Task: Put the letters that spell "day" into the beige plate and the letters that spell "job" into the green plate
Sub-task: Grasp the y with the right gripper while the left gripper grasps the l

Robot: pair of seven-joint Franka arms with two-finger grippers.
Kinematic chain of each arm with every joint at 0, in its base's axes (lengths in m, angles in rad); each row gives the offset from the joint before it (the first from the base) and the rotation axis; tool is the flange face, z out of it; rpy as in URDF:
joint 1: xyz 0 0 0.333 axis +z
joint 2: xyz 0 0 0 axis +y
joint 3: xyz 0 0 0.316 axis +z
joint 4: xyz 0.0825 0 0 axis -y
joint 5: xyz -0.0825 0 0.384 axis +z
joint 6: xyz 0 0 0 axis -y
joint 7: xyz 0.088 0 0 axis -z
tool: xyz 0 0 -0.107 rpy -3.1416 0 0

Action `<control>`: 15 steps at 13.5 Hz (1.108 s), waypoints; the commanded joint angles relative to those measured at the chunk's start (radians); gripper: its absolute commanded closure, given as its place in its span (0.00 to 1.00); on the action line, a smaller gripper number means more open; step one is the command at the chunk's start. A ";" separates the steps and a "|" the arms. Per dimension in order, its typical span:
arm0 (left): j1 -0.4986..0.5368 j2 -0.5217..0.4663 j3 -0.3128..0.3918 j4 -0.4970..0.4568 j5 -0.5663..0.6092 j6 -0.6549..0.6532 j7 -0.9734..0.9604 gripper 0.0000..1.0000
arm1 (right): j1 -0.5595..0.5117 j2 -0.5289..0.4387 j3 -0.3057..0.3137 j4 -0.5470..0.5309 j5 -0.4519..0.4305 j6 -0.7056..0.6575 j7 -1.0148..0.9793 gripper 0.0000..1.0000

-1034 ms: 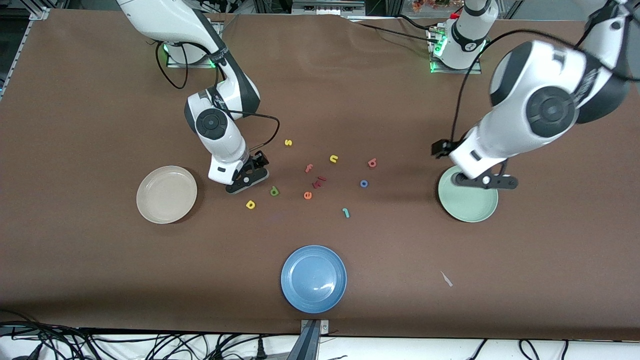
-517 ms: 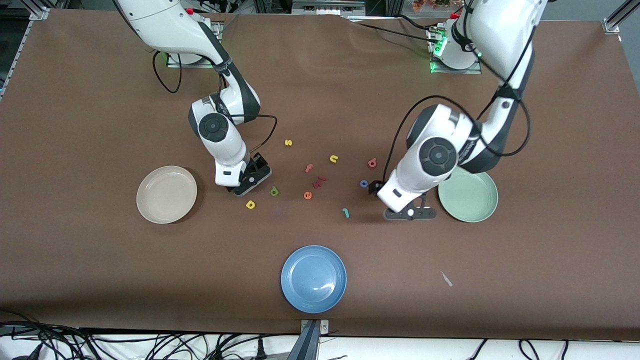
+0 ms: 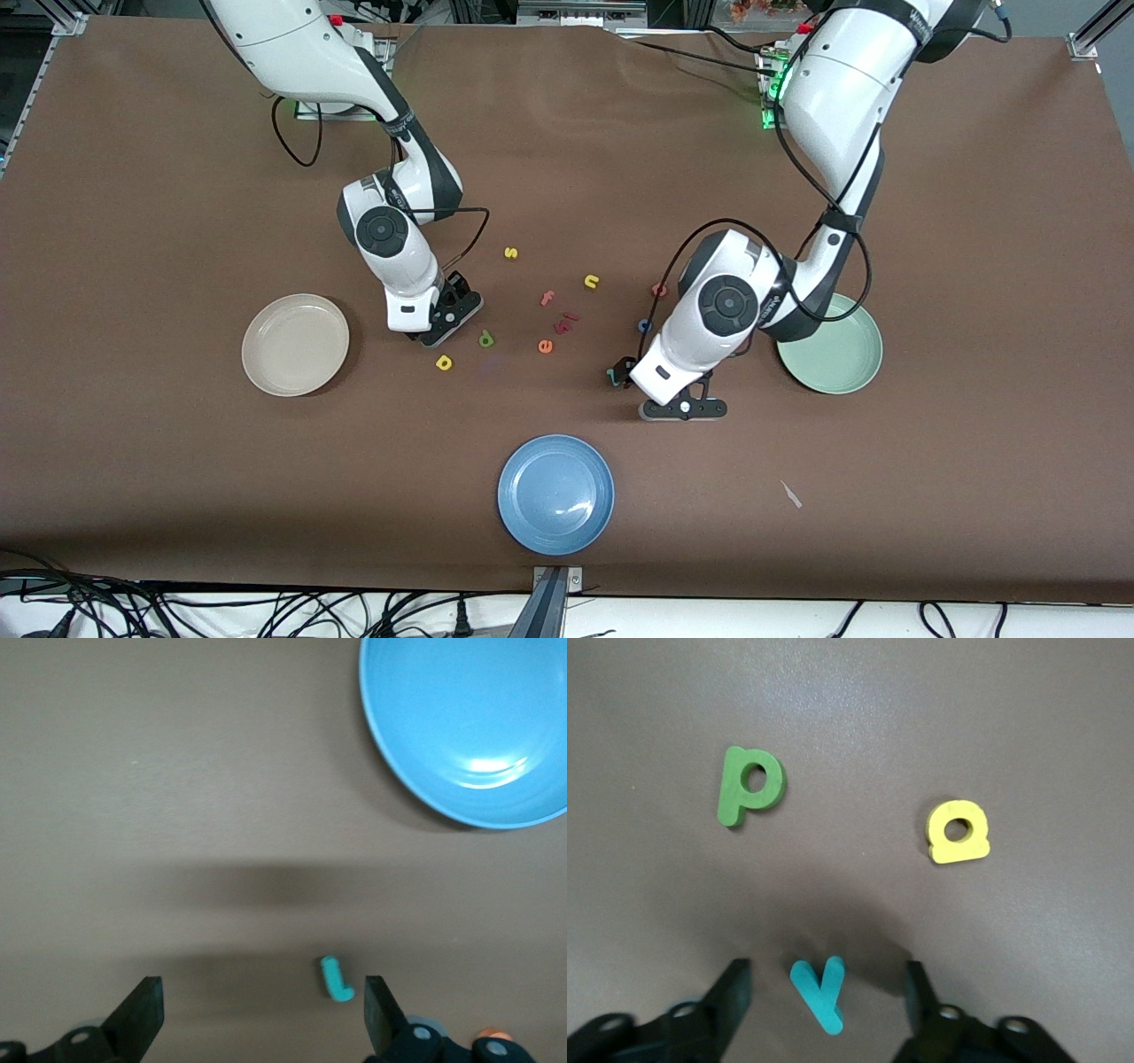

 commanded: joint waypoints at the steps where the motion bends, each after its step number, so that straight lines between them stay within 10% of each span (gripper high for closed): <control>1: -0.050 0.114 0.019 0.126 -0.009 -0.004 -0.048 0.00 | 0.001 -0.003 0.001 -0.001 -0.006 -0.003 -0.018 0.33; 4: -0.081 0.134 0.033 0.126 -0.002 -0.002 -0.103 0.06 | 0.001 -0.008 0.001 -0.001 -0.006 -0.015 -0.009 0.39; 7: -0.132 0.138 0.068 0.124 0.007 -0.002 -0.163 0.50 | -0.001 -0.009 -0.001 0.003 -0.004 -0.059 -0.008 0.42; 12: -0.173 0.152 0.114 0.117 0.010 -0.002 -0.171 0.51 | -0.001 -0.015 -0.001 0.003 -0.003 -0.080 -0.001 0.51; 15: -0.175 0.154 0.114 0.111 0.011 -0.001 -0.165 0.70 | -0.001 -0.015 -0.001 0.003 -0.003 -0.080 0.003 0.69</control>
